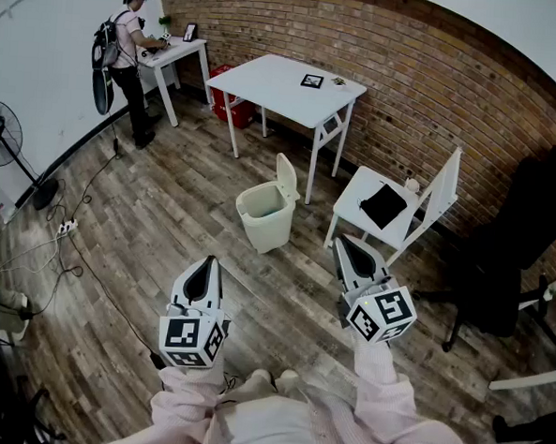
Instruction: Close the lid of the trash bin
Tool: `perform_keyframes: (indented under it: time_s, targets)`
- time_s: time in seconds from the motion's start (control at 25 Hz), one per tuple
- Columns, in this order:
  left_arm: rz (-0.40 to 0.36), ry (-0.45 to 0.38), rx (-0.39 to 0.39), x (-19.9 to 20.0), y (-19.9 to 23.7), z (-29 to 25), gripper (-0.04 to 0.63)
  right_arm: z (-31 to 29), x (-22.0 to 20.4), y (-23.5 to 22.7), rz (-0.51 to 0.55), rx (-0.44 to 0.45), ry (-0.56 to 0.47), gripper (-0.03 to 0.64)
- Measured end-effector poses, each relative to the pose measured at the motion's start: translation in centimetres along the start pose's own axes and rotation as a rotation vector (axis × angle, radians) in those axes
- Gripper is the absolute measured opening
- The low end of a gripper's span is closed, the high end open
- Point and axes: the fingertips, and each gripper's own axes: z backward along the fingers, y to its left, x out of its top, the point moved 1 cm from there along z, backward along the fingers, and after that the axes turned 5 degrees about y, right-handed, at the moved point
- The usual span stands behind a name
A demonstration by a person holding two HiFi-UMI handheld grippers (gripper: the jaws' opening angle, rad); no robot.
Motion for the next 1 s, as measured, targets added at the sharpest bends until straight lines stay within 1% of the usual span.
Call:
perform_keyframes:
  time_s: [0.16, 0.36, 0.48, 0.72, 0.88, 1.0]
  targets:
    - [-0.001, -0.002, -0.002, 0.1, -0.2, 0.3, -0.006, 0.4, -0.2, 0.2, -0.017, 0.005, 0.009, 0.003]
    - [0.006, 0.002, 0.003, -0.2, -0.7, -0.1, -0.006, 0.7, -0.6, -0.8, -0.03, 0.009, 0.003, 0.003]
    - [0.009, 0.007, 0.008, -0.5, -1.0, -0.3, -0.006, 0.6, -1.3, -1.3, -0.02, 0.015, 0.028, 0.003]
    - [0.025, 0.031, 0.021, -1.8, -1.1, 0.0, -0.007, 0.1, -2.7, -1.9, -0.049, 0.013, 0.047, 0.003]
    - [0.038, 0.045, 0.031, -2.3, -0.9, -0.6, -0.006, -0.6, -3.4, -2.4, -0.066, 0.014, 0.058, 0.03]
    - [0.04, 0.052, 0.033, -2.5, -0.8, -1.3, -0.007, -1.2, -4.1, -3.0, -0.075, 0.016, 0.075, 0.074]
